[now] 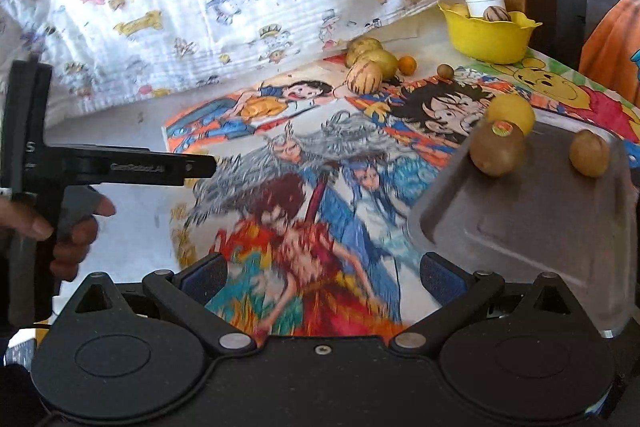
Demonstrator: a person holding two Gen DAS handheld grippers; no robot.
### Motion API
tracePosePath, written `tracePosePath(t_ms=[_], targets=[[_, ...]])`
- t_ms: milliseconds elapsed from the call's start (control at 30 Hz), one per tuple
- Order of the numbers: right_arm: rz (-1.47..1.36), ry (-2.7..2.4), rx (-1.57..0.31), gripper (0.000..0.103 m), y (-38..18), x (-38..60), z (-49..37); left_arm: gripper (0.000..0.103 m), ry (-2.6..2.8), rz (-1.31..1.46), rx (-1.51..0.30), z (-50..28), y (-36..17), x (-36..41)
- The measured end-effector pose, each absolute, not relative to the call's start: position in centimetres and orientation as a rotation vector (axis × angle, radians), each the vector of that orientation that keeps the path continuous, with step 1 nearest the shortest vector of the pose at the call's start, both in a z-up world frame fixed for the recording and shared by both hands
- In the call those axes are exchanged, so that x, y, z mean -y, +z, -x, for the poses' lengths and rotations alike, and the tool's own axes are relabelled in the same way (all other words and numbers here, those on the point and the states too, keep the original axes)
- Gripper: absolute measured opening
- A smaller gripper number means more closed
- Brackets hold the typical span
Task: Organize fruits
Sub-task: 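Withdraw both tools from the tray toward the potatoes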
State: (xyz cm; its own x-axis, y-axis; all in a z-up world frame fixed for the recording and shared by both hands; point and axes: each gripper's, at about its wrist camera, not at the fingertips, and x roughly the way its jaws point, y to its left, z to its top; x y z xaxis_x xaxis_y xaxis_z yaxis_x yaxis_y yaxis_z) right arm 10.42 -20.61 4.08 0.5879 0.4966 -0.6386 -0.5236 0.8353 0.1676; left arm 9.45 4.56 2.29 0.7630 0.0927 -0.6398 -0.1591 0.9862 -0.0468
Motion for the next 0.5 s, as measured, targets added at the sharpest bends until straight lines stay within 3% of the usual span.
tracePosePath(t_ms=[500], targets=[[-0.051, 0.594, -0.816, 0.102, 4.1, 21.8, -25.8, 0.103, 0.002, 0.092, -0.765, -26.1, 1.1, -6.4]])
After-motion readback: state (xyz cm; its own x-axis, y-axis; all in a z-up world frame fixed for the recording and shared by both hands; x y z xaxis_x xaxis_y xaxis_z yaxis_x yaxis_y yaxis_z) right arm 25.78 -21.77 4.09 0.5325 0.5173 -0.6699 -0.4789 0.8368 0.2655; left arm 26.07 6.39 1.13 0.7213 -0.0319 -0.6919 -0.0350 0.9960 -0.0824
